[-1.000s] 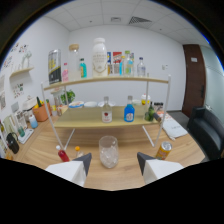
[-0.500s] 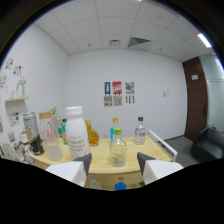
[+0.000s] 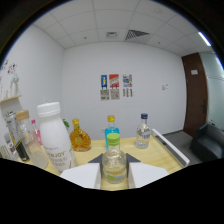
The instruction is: Make me a cup of Vodka Sunrise.
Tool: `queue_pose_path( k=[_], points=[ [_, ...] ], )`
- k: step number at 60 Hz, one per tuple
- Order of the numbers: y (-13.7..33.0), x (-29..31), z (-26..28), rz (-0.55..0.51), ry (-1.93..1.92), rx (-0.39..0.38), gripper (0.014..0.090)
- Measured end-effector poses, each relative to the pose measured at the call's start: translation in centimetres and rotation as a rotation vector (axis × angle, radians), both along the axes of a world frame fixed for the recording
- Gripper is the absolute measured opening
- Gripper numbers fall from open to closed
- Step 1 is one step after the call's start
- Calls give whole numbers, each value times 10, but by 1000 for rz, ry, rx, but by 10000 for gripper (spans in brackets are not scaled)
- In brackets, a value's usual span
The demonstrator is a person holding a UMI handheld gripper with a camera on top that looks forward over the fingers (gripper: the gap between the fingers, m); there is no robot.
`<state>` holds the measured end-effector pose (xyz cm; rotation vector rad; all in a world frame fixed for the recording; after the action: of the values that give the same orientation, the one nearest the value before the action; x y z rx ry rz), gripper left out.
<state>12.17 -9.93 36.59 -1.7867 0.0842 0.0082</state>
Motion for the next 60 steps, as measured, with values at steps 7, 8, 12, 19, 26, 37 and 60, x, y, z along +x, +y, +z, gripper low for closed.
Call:
queue_pose_path(
  k=[7,8,12,19,26,37,60],
  points=[
    [-4,-1,1,11,-8,-2,361],
    [-5,-1,2,13,-9,-3,361],
    [-15,-1,9,20,-5,9,358],
    [-41,1,29,31,-1,58,358],
    [-79,-2,24,45,46,62,358],
    [-118,-6,-59,36,58,-30,357],
    [-122,-6,-196,67,-282,-218,357]
  ],
)
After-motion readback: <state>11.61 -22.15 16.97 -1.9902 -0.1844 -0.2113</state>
